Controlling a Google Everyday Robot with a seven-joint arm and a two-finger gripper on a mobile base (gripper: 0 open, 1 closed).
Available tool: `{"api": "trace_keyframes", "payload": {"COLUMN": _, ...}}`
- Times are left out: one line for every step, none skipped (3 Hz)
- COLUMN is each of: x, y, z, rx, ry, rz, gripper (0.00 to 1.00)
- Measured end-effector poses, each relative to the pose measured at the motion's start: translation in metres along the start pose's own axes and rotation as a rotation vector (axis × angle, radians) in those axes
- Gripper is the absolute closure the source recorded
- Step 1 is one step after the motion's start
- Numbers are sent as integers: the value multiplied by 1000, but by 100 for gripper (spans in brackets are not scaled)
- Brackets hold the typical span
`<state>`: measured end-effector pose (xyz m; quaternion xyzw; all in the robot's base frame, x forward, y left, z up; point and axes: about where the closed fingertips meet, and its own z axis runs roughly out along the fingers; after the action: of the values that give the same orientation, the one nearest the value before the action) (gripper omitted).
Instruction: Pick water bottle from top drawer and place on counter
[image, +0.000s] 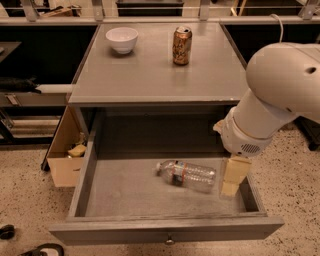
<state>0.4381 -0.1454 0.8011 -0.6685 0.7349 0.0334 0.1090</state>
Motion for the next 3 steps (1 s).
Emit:
{"api": "trace_keyframes", "payload": {"x": 0, "y": 0, "z": 1, "rx": 0, "ry": -2, "rz": 0, "gripper": 0}}
{"api": "trace_keyframes", "payload": {"x": -7, "y": -8, "z": 23, "rx": 12, "ry": -17, "rz": -15, "gripper": 0}}
{"api": "trace_keyframes", "payload": {"x": -15, "y": -23, "z": 61, "rx": 30, "ry": -55, "rz": -22, "gripper": 0}}
